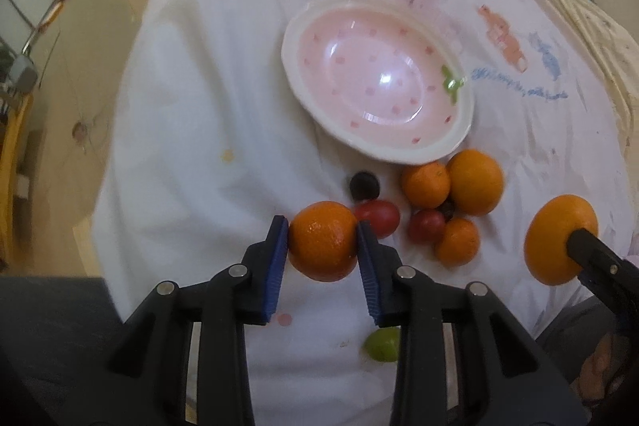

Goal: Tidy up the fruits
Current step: 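Carry the tangerine in the left tool while the right tool carries the orange over the plate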

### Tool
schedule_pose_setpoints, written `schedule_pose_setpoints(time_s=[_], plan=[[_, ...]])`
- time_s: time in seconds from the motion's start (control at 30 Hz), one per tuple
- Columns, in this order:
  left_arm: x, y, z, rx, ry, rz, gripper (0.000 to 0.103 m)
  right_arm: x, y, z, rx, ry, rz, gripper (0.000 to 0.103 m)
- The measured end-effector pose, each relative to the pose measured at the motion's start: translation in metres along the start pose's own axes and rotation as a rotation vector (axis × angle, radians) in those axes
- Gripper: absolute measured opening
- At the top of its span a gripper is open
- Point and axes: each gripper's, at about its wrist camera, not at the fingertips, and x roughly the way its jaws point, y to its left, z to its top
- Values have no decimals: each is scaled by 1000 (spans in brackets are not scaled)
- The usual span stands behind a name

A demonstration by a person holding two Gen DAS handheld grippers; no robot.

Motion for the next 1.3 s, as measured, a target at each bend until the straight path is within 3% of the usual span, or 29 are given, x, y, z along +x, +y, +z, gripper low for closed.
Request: schedule_pose_setpoints(time_s=[0.33,0.63,1.3], plan=[[-49,0,36,60,-132,-2,30,-22,30,35,-41,-72,31,60],[-59,-1,69,92,-181,16,30,-9,43,77,-76,-95,-1,60],[27,-21,138,183,-98,25,30,86,32,150,-95,44,-60,60]])
